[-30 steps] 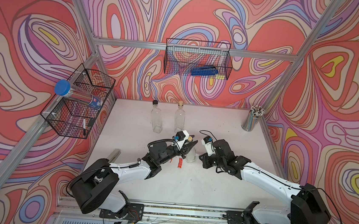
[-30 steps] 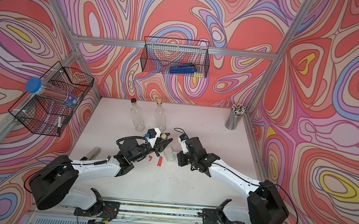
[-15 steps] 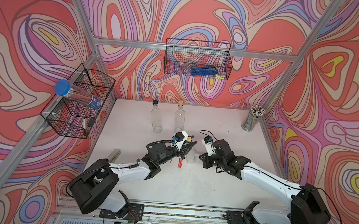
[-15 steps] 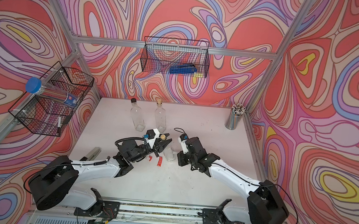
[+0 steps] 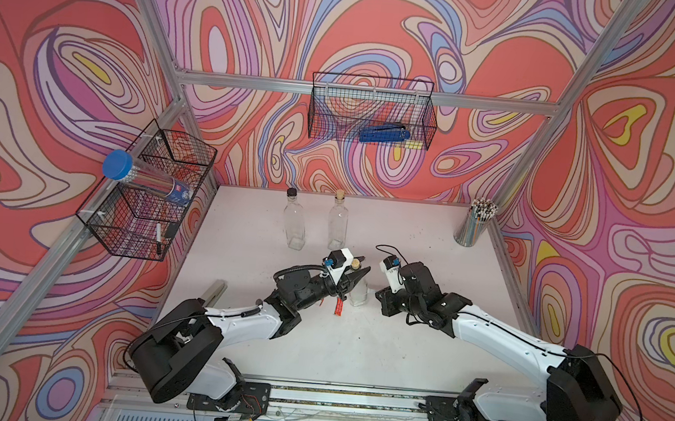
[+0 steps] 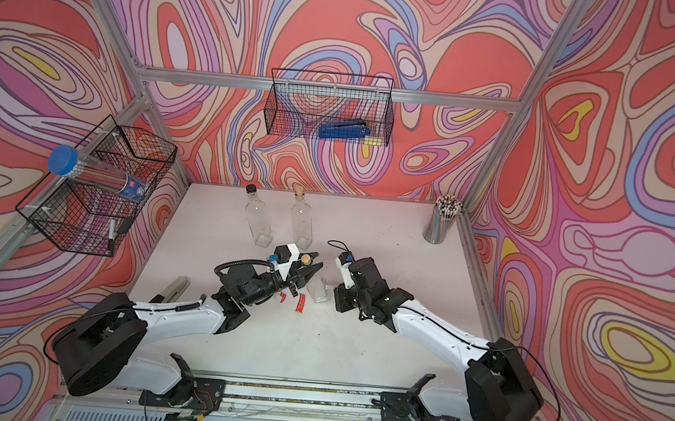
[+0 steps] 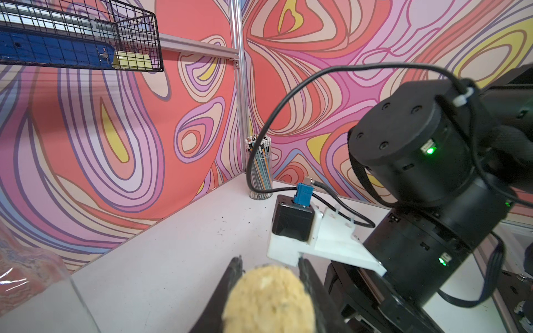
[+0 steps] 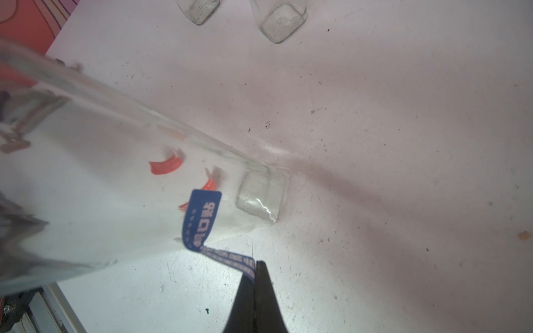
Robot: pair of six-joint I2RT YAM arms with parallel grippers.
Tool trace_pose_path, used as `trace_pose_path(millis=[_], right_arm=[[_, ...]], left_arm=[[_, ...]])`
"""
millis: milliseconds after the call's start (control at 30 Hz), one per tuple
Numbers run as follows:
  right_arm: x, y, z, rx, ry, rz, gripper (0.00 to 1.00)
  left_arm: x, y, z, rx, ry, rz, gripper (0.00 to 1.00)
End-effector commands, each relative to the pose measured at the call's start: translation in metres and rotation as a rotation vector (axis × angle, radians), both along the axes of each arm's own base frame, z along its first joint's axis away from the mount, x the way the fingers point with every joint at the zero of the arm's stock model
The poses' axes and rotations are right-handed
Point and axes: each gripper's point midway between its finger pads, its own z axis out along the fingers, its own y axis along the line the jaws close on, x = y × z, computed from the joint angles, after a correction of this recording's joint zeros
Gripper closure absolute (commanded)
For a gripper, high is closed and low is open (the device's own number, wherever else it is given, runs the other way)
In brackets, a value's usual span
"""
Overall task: Remove the label from the bottle
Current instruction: Tear open the label from the bottle.
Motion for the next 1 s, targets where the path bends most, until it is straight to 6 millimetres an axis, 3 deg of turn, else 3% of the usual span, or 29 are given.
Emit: trace_pose_path(millis=[0, 967], right_arm=[[0.0031, -0.0059, -0.0008, -0.025, 0.000, -0.030, 1.00], [-0.0002, -0.0064, -0.0056, -0.004, 0.037, -0.051, 1.00]], left_arm=[[-0.0093, 0.0118, -0.1101, 0.264, 0.246, -0.001, 1.00], [-0.0083, 0.0114, -0.1034, 0.244, 0.216, -0.003, 1.00]])
